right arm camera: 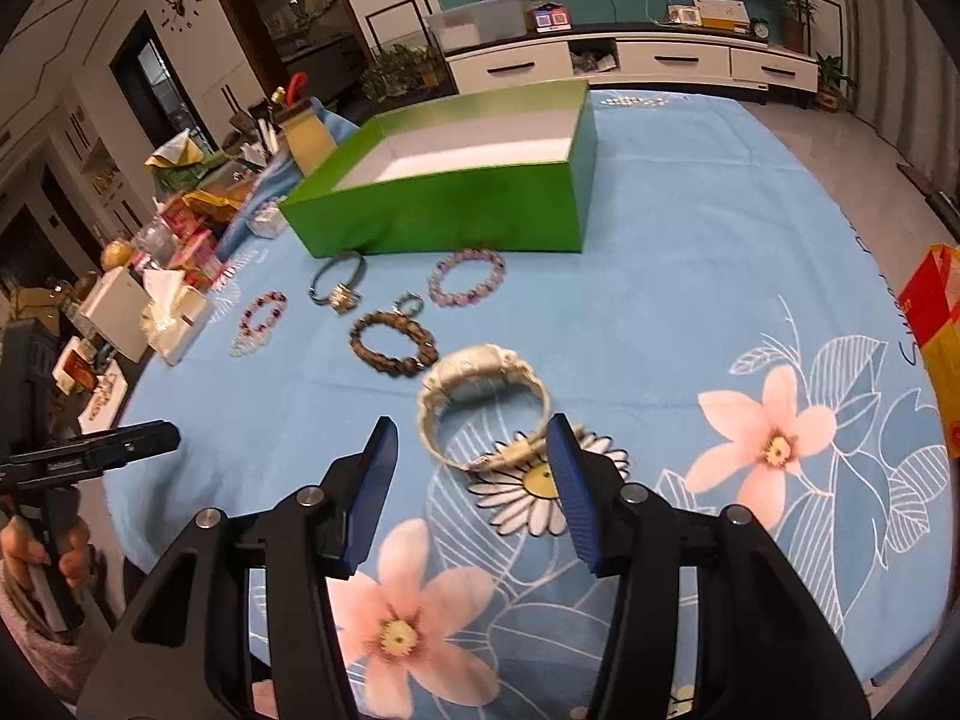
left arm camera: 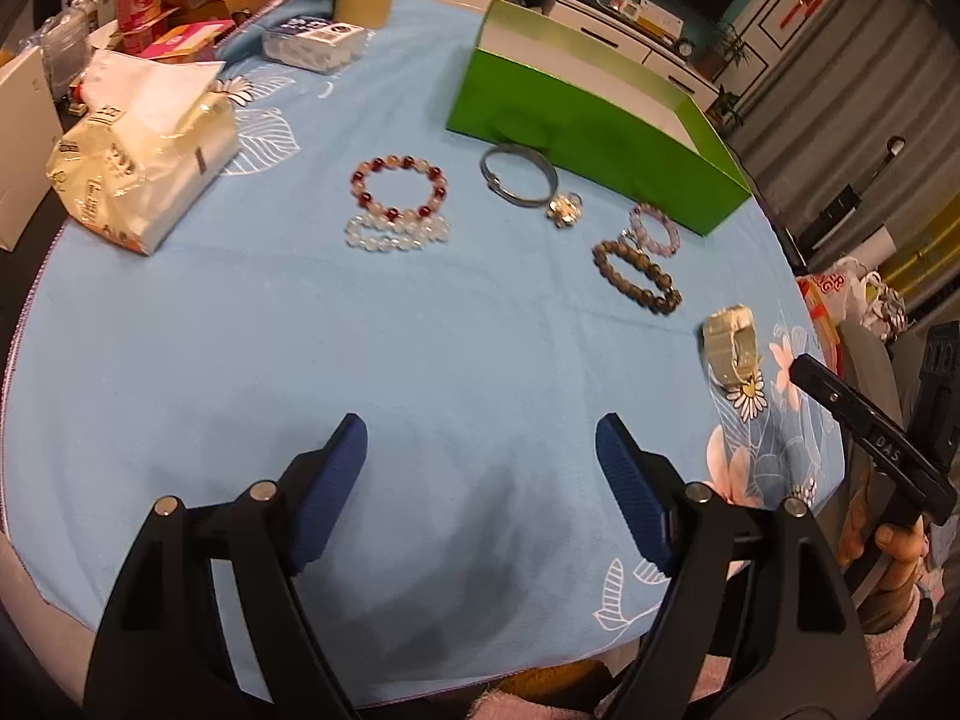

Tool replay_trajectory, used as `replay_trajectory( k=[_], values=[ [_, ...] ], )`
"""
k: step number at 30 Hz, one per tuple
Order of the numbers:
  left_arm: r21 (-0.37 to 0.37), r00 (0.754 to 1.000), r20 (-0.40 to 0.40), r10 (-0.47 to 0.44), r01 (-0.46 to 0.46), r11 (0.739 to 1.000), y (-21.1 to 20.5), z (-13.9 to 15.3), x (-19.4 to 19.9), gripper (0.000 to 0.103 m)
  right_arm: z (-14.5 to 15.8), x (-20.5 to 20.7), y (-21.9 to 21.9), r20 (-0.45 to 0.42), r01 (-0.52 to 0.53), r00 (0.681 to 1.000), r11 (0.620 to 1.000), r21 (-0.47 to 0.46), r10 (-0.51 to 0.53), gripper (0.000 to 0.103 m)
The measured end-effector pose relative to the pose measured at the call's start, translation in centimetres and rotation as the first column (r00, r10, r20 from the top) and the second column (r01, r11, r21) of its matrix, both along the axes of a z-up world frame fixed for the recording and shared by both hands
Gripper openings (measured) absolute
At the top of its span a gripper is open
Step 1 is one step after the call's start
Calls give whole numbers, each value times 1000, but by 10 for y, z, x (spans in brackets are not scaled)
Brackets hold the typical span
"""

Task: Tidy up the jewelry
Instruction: 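Move both tools back out of the box toward the remaining jewelry, then grasp the brown wooden bead bracelet with the left tool while the right tool grasps the white watch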

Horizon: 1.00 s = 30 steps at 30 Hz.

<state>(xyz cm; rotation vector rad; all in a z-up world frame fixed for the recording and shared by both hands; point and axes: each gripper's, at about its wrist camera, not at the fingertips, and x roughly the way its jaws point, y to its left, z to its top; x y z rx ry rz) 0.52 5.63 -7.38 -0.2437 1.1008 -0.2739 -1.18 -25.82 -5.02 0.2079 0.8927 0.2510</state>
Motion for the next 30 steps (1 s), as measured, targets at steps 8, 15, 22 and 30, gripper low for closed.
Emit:
replay_trajectory(
  k=[8, 15, 22, 30],
  values=[
    [14, 998, 13, -61, 61, 998, -37, 0, 16, 80, -13, 2, -9, 9, 48, 999, 999, -25, -48, 52],
    [62, 993, 76, -94, 90, 994, -71, 1, 41, 80, -20, 8, -12, 12, 55, 998, 998, -17, -55, 52],
    [116, 990, 88, -108, 98, 988, -93, -9, 67, 79, -24, 16, -8, 25, 43, 999, 999, -29, -42, 52],
    [147, 991, 76, -111, 99, 984, -110, -19, 98, 65, -30, 28, -1, 51, 32, 998, 999, -38, -30, 52]
  ],
)
